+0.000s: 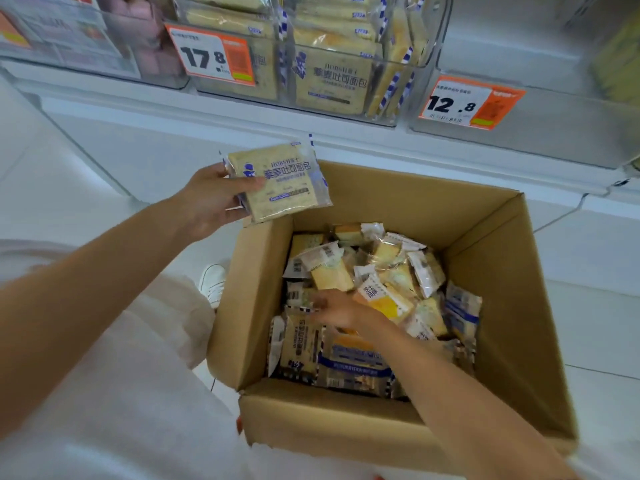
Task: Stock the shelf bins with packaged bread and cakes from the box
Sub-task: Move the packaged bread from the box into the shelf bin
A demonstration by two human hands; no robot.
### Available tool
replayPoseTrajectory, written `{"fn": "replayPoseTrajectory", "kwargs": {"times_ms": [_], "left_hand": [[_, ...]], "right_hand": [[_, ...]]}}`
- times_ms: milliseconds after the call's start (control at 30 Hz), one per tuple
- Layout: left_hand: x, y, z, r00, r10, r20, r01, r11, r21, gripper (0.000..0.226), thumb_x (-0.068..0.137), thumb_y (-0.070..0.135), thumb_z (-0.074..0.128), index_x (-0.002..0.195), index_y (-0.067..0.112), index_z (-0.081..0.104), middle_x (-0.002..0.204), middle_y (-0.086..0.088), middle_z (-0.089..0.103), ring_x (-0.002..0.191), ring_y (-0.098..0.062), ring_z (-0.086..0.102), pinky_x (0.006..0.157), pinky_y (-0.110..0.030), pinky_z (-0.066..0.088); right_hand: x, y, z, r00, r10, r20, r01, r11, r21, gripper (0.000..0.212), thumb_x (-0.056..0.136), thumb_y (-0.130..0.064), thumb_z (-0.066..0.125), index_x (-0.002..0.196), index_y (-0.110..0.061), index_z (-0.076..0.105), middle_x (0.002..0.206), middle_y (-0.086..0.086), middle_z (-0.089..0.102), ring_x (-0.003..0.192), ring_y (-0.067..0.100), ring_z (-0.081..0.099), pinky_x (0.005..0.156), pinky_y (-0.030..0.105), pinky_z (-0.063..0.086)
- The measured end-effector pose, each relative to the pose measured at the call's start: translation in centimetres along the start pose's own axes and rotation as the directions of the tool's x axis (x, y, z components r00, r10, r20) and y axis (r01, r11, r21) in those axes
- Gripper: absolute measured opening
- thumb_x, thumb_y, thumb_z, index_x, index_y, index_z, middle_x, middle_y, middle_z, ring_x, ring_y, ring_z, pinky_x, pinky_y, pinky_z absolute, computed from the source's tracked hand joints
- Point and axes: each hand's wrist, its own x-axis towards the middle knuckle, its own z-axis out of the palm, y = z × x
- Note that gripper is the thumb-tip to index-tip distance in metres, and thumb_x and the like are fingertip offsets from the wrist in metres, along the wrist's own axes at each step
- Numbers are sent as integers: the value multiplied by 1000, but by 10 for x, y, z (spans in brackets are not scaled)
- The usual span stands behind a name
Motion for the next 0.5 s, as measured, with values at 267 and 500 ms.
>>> {"fn": "replayPoseTrajectory", "kwargs": {"times_ms": [267,500], "left_hand": [[10,-10,3,998,-26,51,23,997,69,36,88,6,69,122,16,65,114,-2,73,100,-19,71,72,-26,57],[3,-10,12,999,14,43,-12,999,-32,33,91,4,65,121,17,61,105,-1,72,95,-18,69,74,-28,54]], "right_hand": [[16,8,-12,991,-90,-97,81,993,-91,12,91,-19,68,102,-19,66,96,-10,54,92,10,52,80,25,38],[-92,-7,-120,853,-194,-485,325,924,201,24,87,-21,72,110,-21,69,103,-1,73,95,17,68,85,33,51]]}}
